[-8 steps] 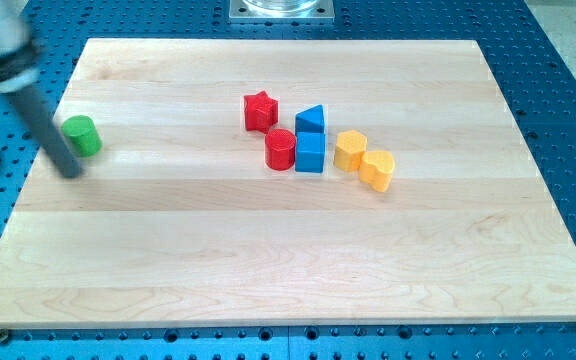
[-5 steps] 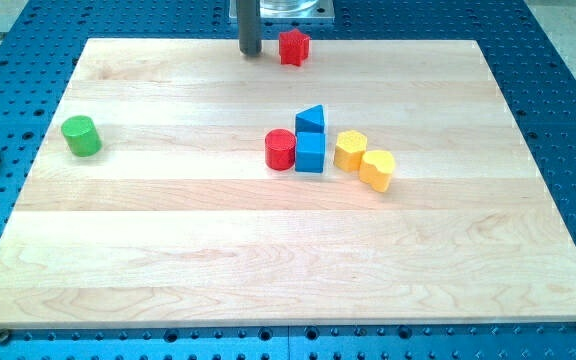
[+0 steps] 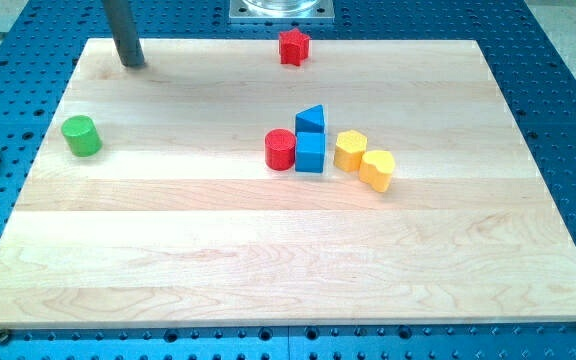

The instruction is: Push the red star close to the green circle

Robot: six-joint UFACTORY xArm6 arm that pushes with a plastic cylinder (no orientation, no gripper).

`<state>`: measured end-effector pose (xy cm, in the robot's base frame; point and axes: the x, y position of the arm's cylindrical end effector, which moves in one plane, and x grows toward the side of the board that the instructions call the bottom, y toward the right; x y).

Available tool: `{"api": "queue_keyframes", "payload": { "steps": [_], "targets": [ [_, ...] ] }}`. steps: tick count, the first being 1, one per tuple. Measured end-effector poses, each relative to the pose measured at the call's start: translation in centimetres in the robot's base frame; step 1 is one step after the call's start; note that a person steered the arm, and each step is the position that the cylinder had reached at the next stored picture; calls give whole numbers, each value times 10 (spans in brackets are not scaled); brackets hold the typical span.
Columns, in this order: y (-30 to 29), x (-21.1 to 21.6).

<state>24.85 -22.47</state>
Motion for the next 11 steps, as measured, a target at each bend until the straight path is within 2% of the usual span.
{"api": "queue_keyframes", "payload": {
  "steps": [1,2,3,4,5,6,7,8,9,10,11],
  "targets": [
    [-28,78],
    [28,50],
    [61,39],
    [177,40],
    [270,25],
    [335,-16],
    [285,-52],
    [213,-50],
    [126,7],
    [119,1],
    [154,-25]
  ]
}}
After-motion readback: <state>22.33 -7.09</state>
